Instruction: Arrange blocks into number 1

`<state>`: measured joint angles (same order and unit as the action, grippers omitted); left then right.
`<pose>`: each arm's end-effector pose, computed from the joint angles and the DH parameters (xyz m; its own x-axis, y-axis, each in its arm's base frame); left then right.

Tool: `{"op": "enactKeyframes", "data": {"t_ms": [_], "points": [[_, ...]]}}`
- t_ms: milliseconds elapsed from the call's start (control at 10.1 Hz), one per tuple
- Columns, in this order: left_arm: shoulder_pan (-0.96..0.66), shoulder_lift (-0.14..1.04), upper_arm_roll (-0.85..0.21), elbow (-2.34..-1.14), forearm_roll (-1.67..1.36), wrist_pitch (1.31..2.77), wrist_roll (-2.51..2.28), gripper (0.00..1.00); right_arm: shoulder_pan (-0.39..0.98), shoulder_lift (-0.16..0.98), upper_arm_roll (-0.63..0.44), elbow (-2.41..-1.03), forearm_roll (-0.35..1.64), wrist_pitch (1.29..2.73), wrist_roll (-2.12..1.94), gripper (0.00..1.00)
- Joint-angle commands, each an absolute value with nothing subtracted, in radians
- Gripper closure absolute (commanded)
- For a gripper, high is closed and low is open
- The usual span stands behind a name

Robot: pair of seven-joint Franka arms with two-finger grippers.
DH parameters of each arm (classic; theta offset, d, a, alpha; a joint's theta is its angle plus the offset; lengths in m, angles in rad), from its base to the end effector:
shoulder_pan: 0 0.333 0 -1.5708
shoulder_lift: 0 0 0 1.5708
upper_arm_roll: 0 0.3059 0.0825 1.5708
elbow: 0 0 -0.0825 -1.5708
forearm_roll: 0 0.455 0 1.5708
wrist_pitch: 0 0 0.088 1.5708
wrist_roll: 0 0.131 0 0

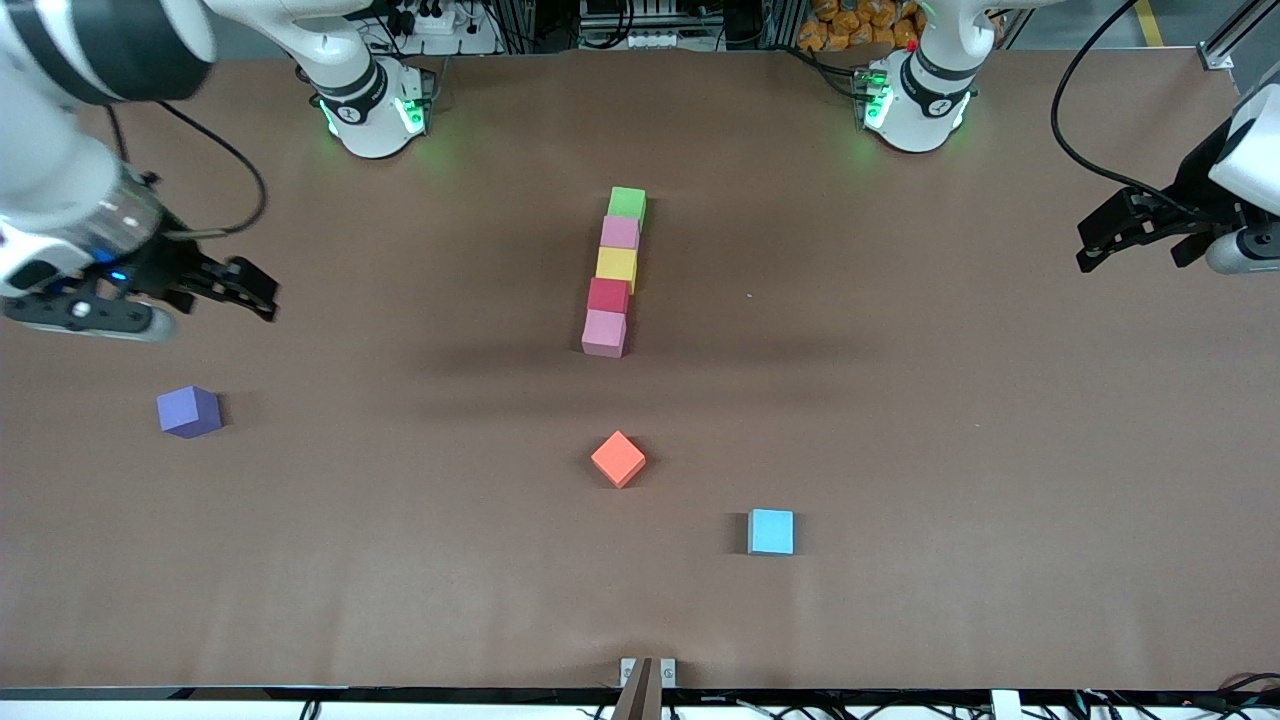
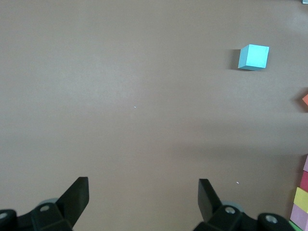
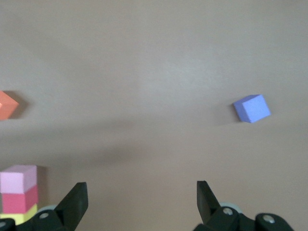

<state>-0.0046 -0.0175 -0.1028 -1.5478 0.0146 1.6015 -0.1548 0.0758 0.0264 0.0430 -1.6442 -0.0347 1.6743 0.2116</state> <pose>0.6221 -0.0657 0.6167 0.9962 0.0471 0.0727 0.0476 -0.9989 -0.0052 0.6360 0.0714 0.5428 0.9960 -0.0890 0.0106 -0.0893 -0.9955 0.0319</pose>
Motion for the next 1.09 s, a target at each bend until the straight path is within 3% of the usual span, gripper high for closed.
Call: {"op": "enactKeyframes", "data": {"t_ms": [0, 197, 986], "points": [[0.002, -0.034, -0.104, -1.557, -0.009, 1.591, -0.132, 0.00, 0.057, 0.003, -0.006, -1.661, -0.026, 1.620, 0.105, 0.00], [0.000, -0.034, -0.106, -1.557, -0.008, 1.591, -0.132, 0.00, 0.052, -0.002, -0.060, -1.663, 0.023, 1.618, 0.046, 0.00], [0.003, -0.038, -0.106, -1.557, -0.009, 1.591, -0.132, 0.00, 0.043, -0.012, -0.069, -1.663, 0.020, 1.631, -0.018, 0.00]]}}
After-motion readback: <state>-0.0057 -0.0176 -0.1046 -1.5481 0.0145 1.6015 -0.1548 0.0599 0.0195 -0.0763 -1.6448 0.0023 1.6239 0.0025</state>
